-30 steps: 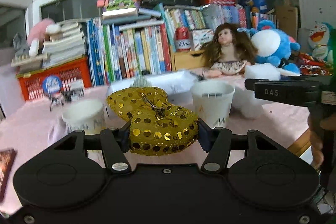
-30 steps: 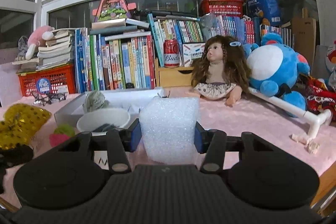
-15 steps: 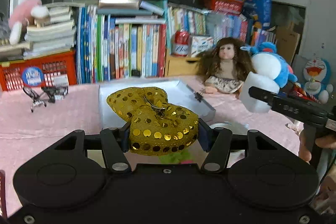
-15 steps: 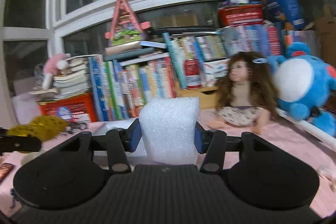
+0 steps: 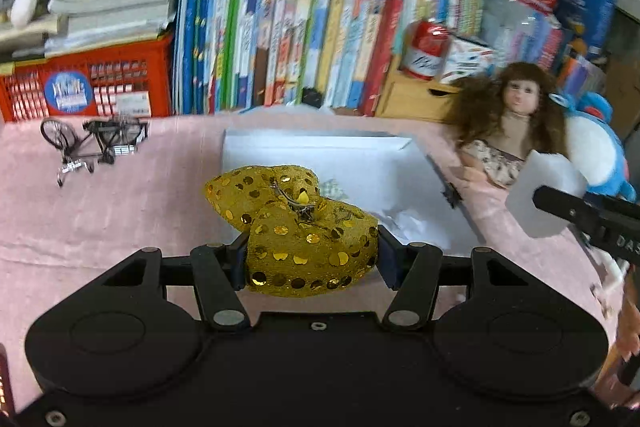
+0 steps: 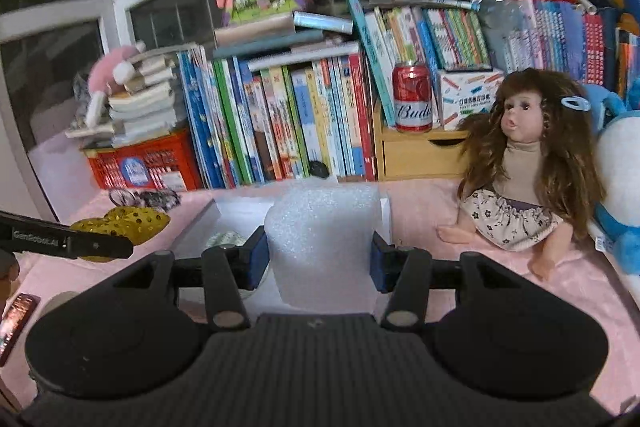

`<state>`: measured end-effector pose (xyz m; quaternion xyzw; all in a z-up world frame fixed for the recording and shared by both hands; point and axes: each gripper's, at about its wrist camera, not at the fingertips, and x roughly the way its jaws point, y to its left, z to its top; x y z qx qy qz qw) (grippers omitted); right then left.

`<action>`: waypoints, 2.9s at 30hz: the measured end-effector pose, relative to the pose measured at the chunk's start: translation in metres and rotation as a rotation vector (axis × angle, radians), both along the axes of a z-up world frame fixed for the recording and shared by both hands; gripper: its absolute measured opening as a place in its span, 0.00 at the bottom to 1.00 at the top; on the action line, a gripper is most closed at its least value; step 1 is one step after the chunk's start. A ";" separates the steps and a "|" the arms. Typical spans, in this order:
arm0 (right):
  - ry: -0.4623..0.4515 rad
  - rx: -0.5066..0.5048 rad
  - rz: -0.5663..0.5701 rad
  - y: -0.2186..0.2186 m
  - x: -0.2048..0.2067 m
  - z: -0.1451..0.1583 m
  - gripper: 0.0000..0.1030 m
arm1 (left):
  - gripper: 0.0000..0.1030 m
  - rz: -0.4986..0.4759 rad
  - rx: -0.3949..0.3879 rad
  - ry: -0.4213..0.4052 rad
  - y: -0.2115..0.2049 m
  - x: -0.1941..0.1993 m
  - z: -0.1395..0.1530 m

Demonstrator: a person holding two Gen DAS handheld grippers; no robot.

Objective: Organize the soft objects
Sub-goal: 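Carry the gold pouch and the foam block over the white tray, then open the left gripper releasing the gold pouch while the right gripper drops the foam block into the tray, then pull both grippers back from the tray toward the remaining soft items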

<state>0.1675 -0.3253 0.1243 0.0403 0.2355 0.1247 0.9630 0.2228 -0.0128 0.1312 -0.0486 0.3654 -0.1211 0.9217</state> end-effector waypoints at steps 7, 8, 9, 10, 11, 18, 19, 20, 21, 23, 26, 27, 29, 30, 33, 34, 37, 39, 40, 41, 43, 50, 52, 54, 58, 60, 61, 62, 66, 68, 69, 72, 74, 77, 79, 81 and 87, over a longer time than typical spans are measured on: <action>0.148 -0.099 -0.008 0.015 0.048 -0.020 0.54 | 0.55 0.038 0.026 0.124 -0.009 0.049 -0.031; 0.159 -0.111 -0.010 0.017 0.053 -0.024 0.54 | 0.55 0.046 0.033 0.133 -0.010 0.054 -0.035; 0.169 -0.120 -0.011 0.019 0.058 -0.027 0.54 | 0.55 0.049 0.040 0.144 -0.012 0.059 -0.039; 0.180 -0.131 -0.008 0.022 0.063 -0.030 0.54 | 0.55 0.051 0.047 0.154 -0.014 0.063 -0.042; 0.188 -0.140 -0.009 0.024 0.067 -0.033 0.54 | 0.55 0.051 0.053 0.163 -0.015 0.067 -0.046; 0.264 -0.177 -0.014 0.030 0.094 -0.054 0.54 | 0.55 0.066 0.077 0.202 -0.027 0.089 -0.061; 0.274 -0.178 -0.013 0.031 0.097 -0.055 0.54 | 0.55 0.065 0.075 0.209 -0.029 0.092 -0.062; 0.285 -0.180 -0.012 0.032 0.101 -0.057 0.54 | 0.55 0.063 0.075 0.212 -0.031 0.094 -0.063; 0.290 -0.180 -0.012 0.032 0.103 -0.059 0.54 | 0.55 0.061 0.076 0.214 -0.034 0.097 -0.065; 0.295 -0.180 -0.011 0.034 0.108 -0.062 0.54 | 0.55 0.059 0.070 0.214 -0.037 0.100 -0.065; 0.285 -0.165 0.000 0.036 0.112 -0.064 0.54 | 0.56 0.056 0.040 0.223 -0.040 0.107 -0.067; 0.284 -0.160 0.004 0.037 0.114 -0.064 0.54 | 0.56 0.051 0.027 0.228 -0.041 0.109 -0.068; 0.281 -0.152 0.009 0.038 0.119 -0.065 0.54 | 0.56 0.048 0.013 0.236 -0.044 0.113 -0.070; 0.280 -0.151 0.009 0.039 0.121 -0.066 0.55 | 0.57 0.050 0.011 0.239 -0.045 0.115 -0.071; 0.290 -0.148 -0.006 0.040 0.128 -0.069 0.56 | 0.60 0.061 0.019 0.240 -0.046 0.119 -0.074; 0.293 -0.148 -0.013 0.040 0.130 -0.070 0.57 | 0.60 0.064 0.022 0.239 -0.046 0.119 -0.075; 0.298 -0.141 -0.024 0.038 0.131 -0.074 0.60 | 0.64 0.060 0.029 0.234 -0.047 0.120 -0.076; 0.299 -0.126 -0.023 0.036 0.131 -0.075 0.63 | 0.69 0.062 0.033 0.231 -0.047 0.120 -0.076; 0.299 -0.120 -0.026 0.035 0.130 -0.075 0.66 | 0.70 0.064 0.034 0.229 -0.046 0.120 -0.076; 0.298 -0.112 -0.028 0.034 0.130 -0.075 0.68 | 0.73 0.069 0.036 0.228 -0.046 0.119 -0.075; 0.294 -0.097 -0.029 0.032 0.129 -0.073 0.75 | 0.77 0.078 0.039 0.227 -0.046 0.118 -0.074; 0.274 -0.062 -0.038 0.024 0.120 -0.065 0.85 | 0.81 0.090 0.039 0.198 -0.042 0.110 -0.064; 0.267 -0.057 -0.037 0.022 0.116 -0.061 0.86 | 0.82 0.084 0.035 0.190 -0.041 0.105 -0.059; 0.257 -0.055 -0.038 0.022 0.111 -0.057 0.86 | 0.82 0.078 0.028 0.176 -0.040 0.099 -0.054; 0.227 -0.040 -0.031 0.021 0.097 -0.046 0.87 | 0.83 0.061 0.016 0.145 -0.039 0.085 -0.043; 0.203 -0.034 -0.023 0.022 0.088 -0.039 0.89 | 0.84 0.046 0.013 0.126 -0.039 0.075 -0.038; 0.189 -0.035 -0.021 0.023 0.083 -0.037 0.90 | 0.85 0.041 0.011 0.119 -0.039 0.070 -0.035; 0.169 -0.039 -0.018 0.024 0.076 -0.033 0.91 | 0.85 0.033 0.009 0.110 -0.039 0.065 -0.033; 0.109 -0.069 0.008 0.027 0.053 -0.024 0.94 | 0.86 -0.004 0.020 0.060 -0.039 0.042 -0.024; 0.083 -0.074 0.019 0.028 0.040 -0.021 0.94 | 0.87 -0.009 0.021 0.033 -0.039 0.029 -0.020; 0.072 -0.075 0.022 0.029 0.035 -0.019 0.95 | 0.87 -0.013 0.018 0.020 -0.038 0.023 -0.019; 0.028 -0.085 0.030 0.029 0.016 -0.015 0.97 | 0.88 -0.022 0.012 -0.014 -0.035 0.005 -0.014; 0.003 -0.081 0.039 0.028 0.005 -0.012 0.97 | 0.88 -0.030 0.009 -0.033 -0.032 -0.005 -0.012; -0.033 -0.066 0.041 0.023 -0.014 -0.010 0.99 | 0.89 -0.045 0.007 -0.071 -0.029 -0.024 -0.009; -0.055 -0.067 0.039 0.021 -0.025 -0.010 0.99 | 0.89 -0.054 0.009 -0.093 -0.026 -0.036 -0.007; -0.072 -0.067 0.037 0.018 -0.036 -0.011 1.00 | 0.90 -0.067 0.008 -0.109 -0.024 -0.048 -0.008; -0.104 -0.064 0.027 0.007 -0.066 -0.018 1.00 | 0.91 -0.112 -0.012 -0.129 -0.017 -0.082 -0.013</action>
